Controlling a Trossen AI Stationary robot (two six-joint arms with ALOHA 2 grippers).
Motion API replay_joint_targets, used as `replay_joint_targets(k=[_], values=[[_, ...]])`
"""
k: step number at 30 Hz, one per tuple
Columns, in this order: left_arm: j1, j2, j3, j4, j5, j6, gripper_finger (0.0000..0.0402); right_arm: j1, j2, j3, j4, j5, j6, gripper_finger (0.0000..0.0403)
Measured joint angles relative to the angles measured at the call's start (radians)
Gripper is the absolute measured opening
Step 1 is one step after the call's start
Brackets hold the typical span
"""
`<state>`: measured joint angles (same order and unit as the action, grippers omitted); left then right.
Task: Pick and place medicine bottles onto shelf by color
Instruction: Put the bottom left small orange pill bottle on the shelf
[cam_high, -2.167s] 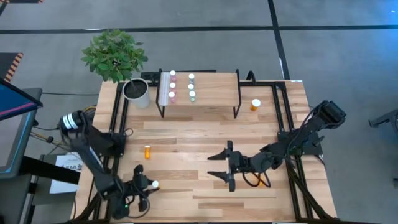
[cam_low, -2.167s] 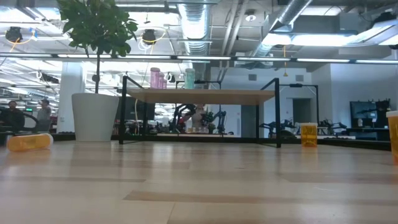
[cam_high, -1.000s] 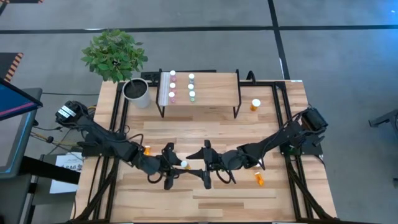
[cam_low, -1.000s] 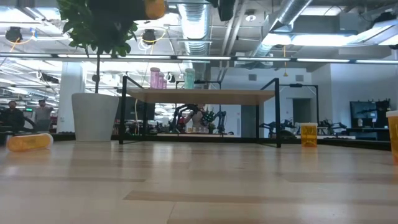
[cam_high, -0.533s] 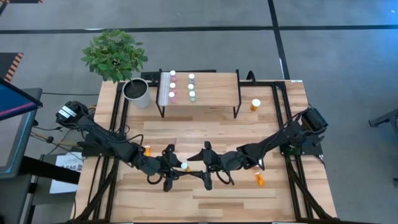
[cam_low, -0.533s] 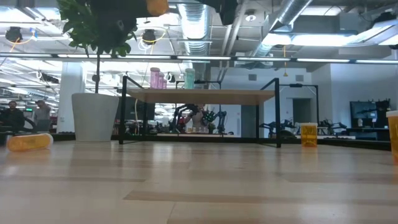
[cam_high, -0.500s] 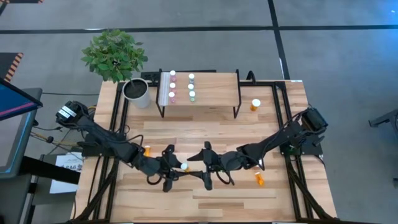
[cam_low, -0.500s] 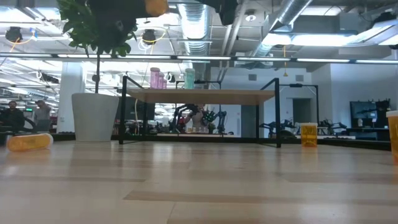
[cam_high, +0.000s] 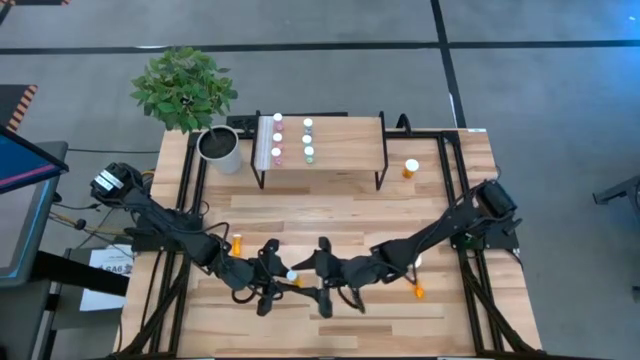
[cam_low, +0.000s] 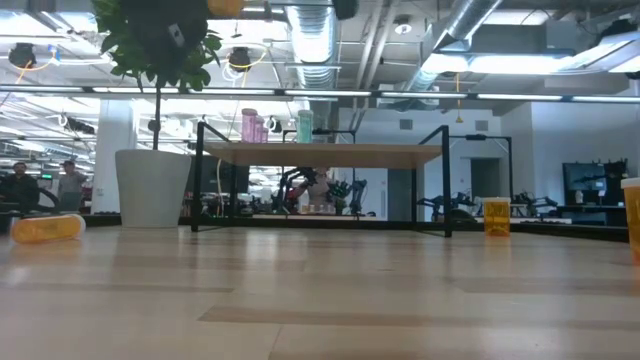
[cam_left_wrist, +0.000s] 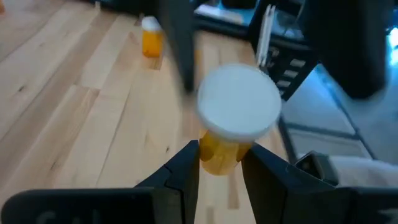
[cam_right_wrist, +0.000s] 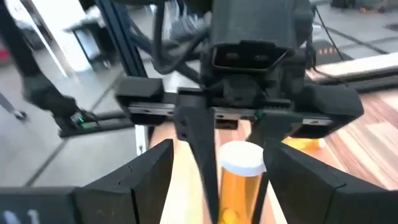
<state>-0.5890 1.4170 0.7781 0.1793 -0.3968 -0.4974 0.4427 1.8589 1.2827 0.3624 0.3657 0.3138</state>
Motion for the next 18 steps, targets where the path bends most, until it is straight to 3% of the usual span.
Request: replay_joint_targets(k=[9,18], values=[[-0.015,-0.003,0.003,0.009,-0.001,-0.001,0.0096,-0.006,0.014,0.048,-0.098,0.001,0.043,0.0276],[-0.015,-0.003,0.003,0.007,-0.005,0.000,0.0096,-0.013,0.013,0.048,-0.082,0.002,0.056,0.0274]])
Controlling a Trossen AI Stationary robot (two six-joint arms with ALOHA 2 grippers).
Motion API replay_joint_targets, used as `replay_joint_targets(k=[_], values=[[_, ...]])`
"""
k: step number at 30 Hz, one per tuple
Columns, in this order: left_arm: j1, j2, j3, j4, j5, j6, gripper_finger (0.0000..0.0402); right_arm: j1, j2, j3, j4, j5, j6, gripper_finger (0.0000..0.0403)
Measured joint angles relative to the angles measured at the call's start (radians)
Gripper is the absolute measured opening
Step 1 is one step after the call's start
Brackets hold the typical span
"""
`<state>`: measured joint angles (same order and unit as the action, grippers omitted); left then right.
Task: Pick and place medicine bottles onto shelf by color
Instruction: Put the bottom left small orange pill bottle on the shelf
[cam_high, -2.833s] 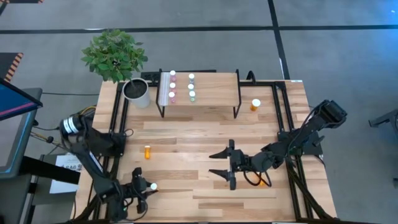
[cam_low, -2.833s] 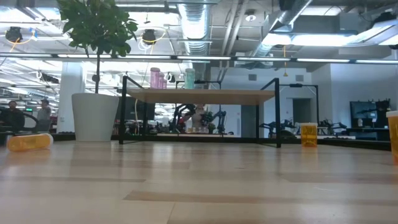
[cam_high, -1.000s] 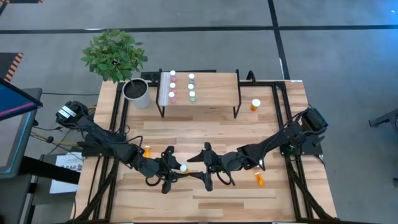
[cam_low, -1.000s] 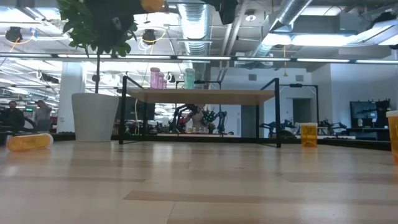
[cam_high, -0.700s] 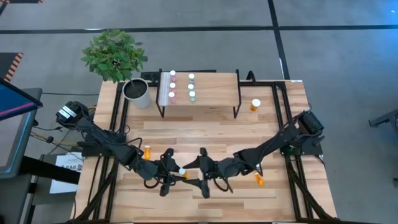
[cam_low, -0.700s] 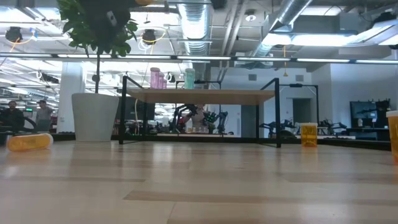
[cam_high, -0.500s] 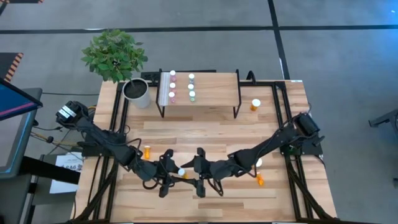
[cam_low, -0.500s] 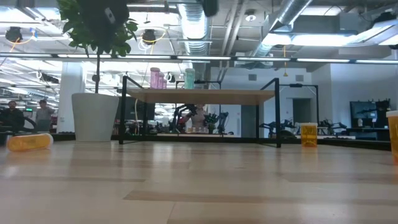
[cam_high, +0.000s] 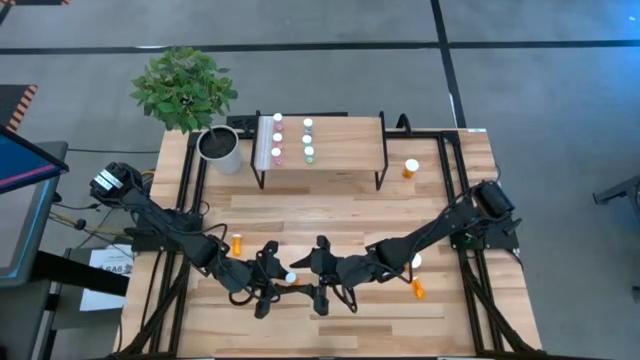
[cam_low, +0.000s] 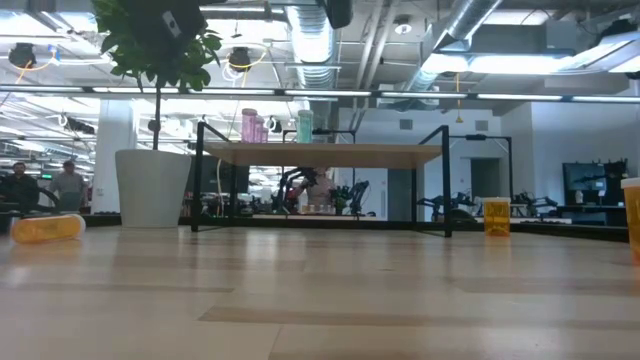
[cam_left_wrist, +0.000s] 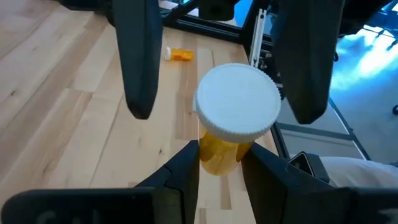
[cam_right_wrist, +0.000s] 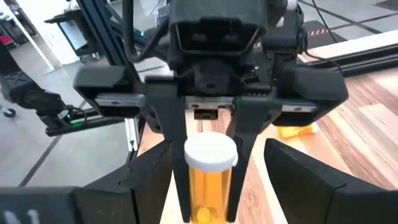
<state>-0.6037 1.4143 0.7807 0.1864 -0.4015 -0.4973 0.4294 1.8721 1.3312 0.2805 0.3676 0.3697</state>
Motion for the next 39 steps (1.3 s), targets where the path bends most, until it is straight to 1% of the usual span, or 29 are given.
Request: replay_joint_targets(k=[3,7,21,26,31,37,39], values=[[0.000,0.000,0.000,0.000,-0.002,0.000,0.0096,0.000,0.000,0.000,-0.004,0.000,0.005,0.0267],[0.000,0.000,0.000,0.000,-0.003,0.004,0.0096,0.000,0.000,0.000,-0.003,-0.001,0.007,0.0247],[0.000,0.000,0.000,-0.002,-0.003,0.003,0.0096,0.000,0.000,0.000,-0.003,-0.007,0.004,0.0146],[0.000,0.000,0.000,-0.004,-0.032,-0.016,0.0098,0.000,0.000,0.000,-0.003,-0.027,-0.001,0.0131],[0.000,0.000,0.000,-0.010,-0.042,-0.027,0.0120,0.000,0.000,0.000,-0.005,-0.027,-0.006,0.0136],[0.000,-0.003,0.000,-0.021,-0.059,-0.026,0.0170,-0.001,0.000,0.000,-0.013,-0.027,-0.016,0.0136],[0.000,-0.019,0.000,-0.050,-0.060,-0.023,0.0186,-0.008,-0.002,0.000,-0.016,-0.028,-0.027,0.0135]])
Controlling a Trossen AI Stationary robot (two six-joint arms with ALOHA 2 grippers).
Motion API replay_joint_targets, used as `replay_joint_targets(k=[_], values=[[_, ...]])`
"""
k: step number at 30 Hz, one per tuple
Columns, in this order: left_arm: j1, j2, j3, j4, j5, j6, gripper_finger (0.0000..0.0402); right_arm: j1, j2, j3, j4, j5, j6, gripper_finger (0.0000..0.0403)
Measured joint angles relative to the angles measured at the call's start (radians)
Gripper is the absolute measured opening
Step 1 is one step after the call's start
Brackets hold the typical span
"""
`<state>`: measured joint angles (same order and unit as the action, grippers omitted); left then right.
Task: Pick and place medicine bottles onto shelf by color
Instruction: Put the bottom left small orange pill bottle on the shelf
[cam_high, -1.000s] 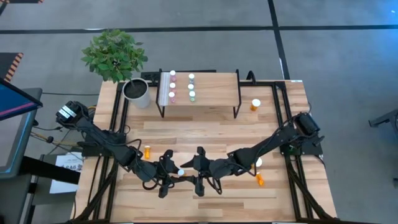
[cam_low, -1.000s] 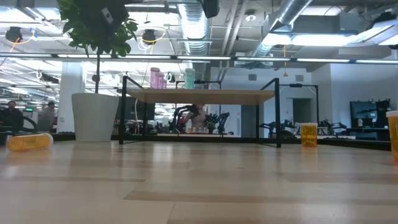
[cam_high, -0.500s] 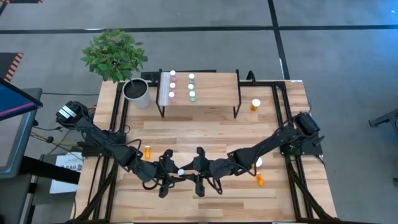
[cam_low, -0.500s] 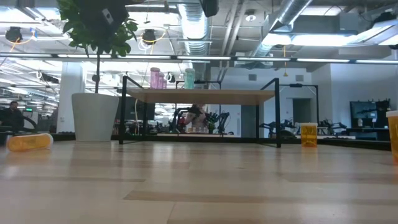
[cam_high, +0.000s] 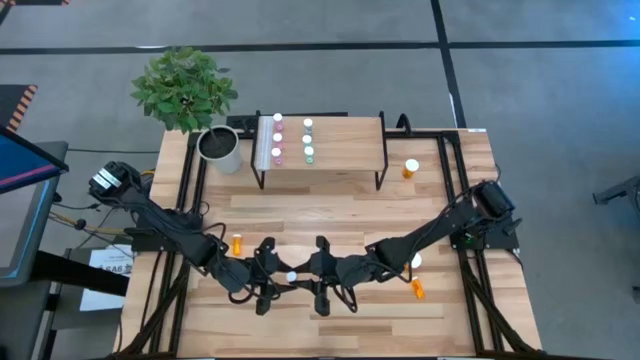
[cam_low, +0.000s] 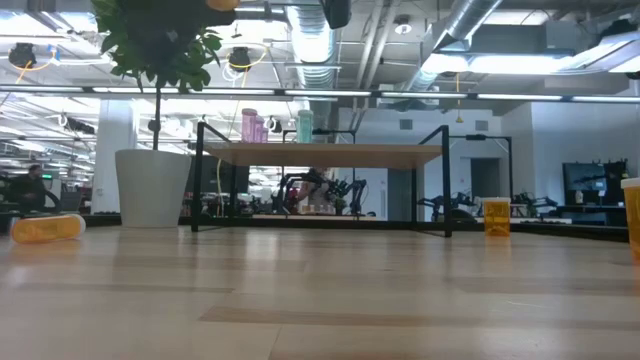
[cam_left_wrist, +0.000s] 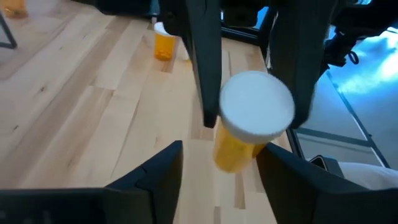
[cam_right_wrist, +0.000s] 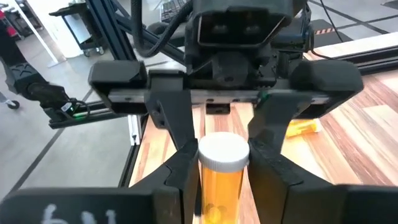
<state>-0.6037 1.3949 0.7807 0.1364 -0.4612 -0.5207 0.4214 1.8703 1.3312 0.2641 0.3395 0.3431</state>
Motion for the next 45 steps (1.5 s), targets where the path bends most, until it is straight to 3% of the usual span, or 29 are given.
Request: replay_joint_targets(k=[9,16,18,21,26,30,33,37,42,45], values=[[-0.032,-0.114,0.000,-0.230,-0.145,-0.034,0.0222,-0.071,-0.041,0.001,-0.054,-0.002,-0.042,0.0145],[-0.098,-0.169,-0.035,-0.326,-0.397,-0.031,0.0222,-0.160,-0.189,-0.090,-0.075,-0.005,-0.106,0.0140],[-0.100,-0.189,-0.073,-0.318,-0.422,-0.024,0.0222,-0.196,-0.255,-0.146,-0.071,-0.004,-0.116,0.0140],[-0.075,-0.220,-0.153,-0.215,-0.370,0.010,0.0222,-0.258,-0.333,-0.235,0.000,-0.004,-0.136,0.0143],[0.004,-0.262,-0.317,0.177,-0.160,0.190,0.0222,-0.395,-0.432,-0.379,0.127,-0.012,-0.169,0.0143],[0.074,-0.270,-0.444,0.489,0.014,0.289,0.0222,-0.536,-0.431,-0.430,0.201,-0.045,-0.194,0.0146],[0.113,-0.271,-0.512,0.655,0.069,0.330,0.0222,-0.641,-0.393,-0.431,0.255,-0.089,-0.211,0.0148],[0.155,-0.271,-0.561,0.780,0.091,0.379,0.0222,-0.770,-0.348,-0.433,0.328,-0.200,-0.220,0.0147],[0.224,-0.286,-0.569,0.800,0.130,0.439,0.0222,-0.891,-0.296,-0.433,0.407,-0.305,-0.205,0.0145],[0.289,-0.310,-0.568,0.792,0.210,0.438,0.0222,-0.933,-0.267,-0.433,0.428,-0.343,-0.205,0.0147]])
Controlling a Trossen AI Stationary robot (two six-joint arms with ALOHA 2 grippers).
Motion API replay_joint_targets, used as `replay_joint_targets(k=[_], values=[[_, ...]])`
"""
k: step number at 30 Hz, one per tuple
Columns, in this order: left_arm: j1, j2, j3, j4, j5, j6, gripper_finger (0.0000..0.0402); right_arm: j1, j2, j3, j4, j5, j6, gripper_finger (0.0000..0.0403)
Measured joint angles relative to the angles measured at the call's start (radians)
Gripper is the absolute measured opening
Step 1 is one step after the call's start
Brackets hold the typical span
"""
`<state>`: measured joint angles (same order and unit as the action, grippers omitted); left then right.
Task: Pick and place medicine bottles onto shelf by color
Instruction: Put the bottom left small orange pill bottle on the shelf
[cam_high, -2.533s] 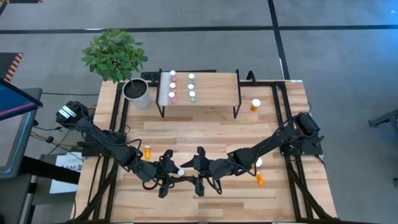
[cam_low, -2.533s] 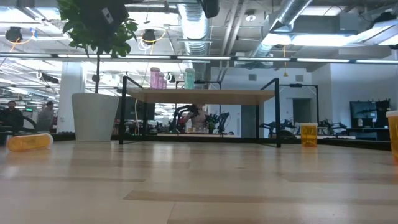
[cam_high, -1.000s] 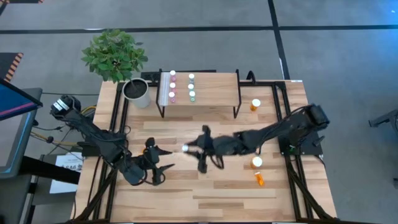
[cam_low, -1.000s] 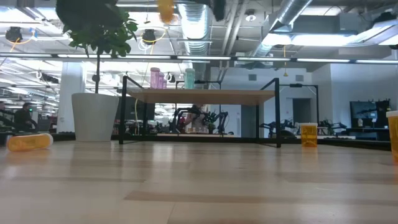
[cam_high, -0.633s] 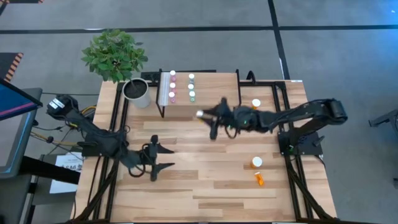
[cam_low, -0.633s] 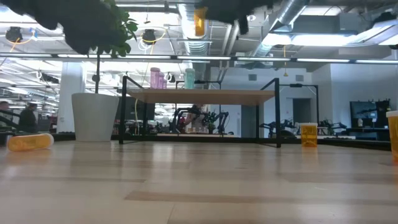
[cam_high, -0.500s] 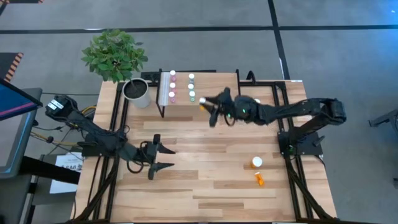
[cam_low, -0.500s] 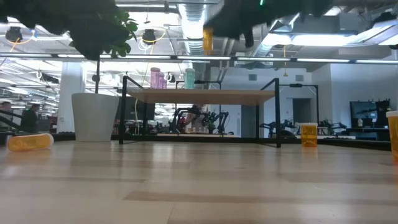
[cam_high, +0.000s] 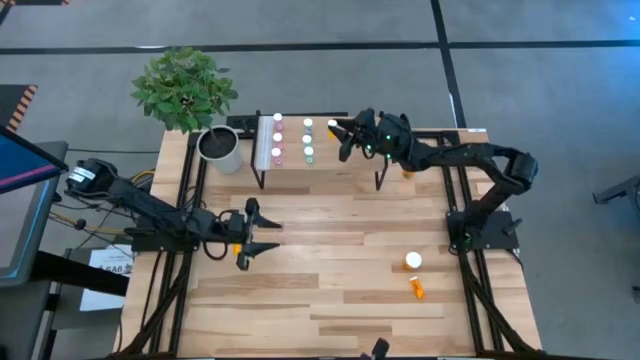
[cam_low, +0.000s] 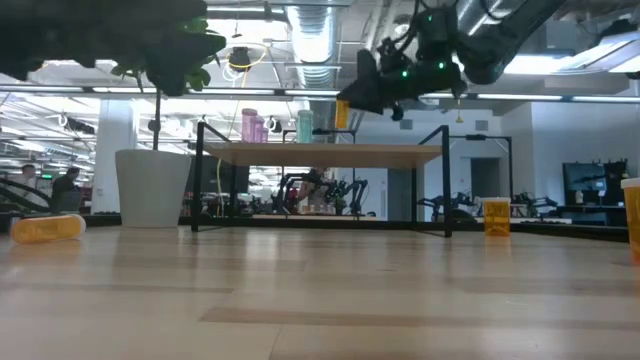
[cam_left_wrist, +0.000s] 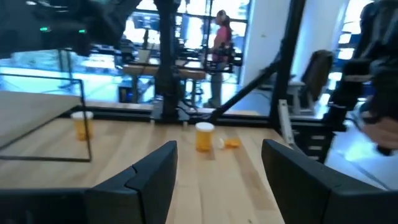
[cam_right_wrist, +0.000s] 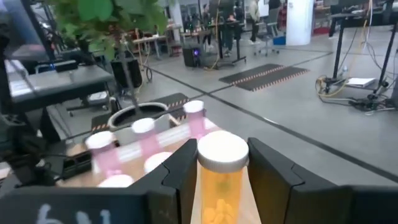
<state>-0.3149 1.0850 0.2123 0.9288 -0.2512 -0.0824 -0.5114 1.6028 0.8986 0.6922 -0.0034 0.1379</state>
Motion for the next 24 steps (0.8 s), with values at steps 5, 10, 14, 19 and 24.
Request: replay_joint_targets(k=[5,10,14,19,24], values=[[0.154,-0.049,0.001,-0.053,0.137,-0.067,0.0222,-0.043,0.044,0.000,0.031,-0.010,-0.016,0.0147],[0.262,-0.077,0.001,-0.123,0.158,-0.112,0.0222,-0.072,0.078,0.002,0.040,-0.028,-0.043,0.0147],[0.297,-0.077,0.001,-0.155,0.168,-0.120,0.0222,-0.088,0.107,0.002,0.052,-0.028,-0.067,0.0151],[0.302,-0.076,0.001,-0.182,0.168,-0.124,0.0222,-0.091,0.138,0.016,0.058,-0.028,-0.096,0.0151],[0.302,-0.076,0.001,-0.184,0.178,-0.124,0.0222,-0.088,0.139,0.026,0.048,-0.028,-0.116,0.0151]])
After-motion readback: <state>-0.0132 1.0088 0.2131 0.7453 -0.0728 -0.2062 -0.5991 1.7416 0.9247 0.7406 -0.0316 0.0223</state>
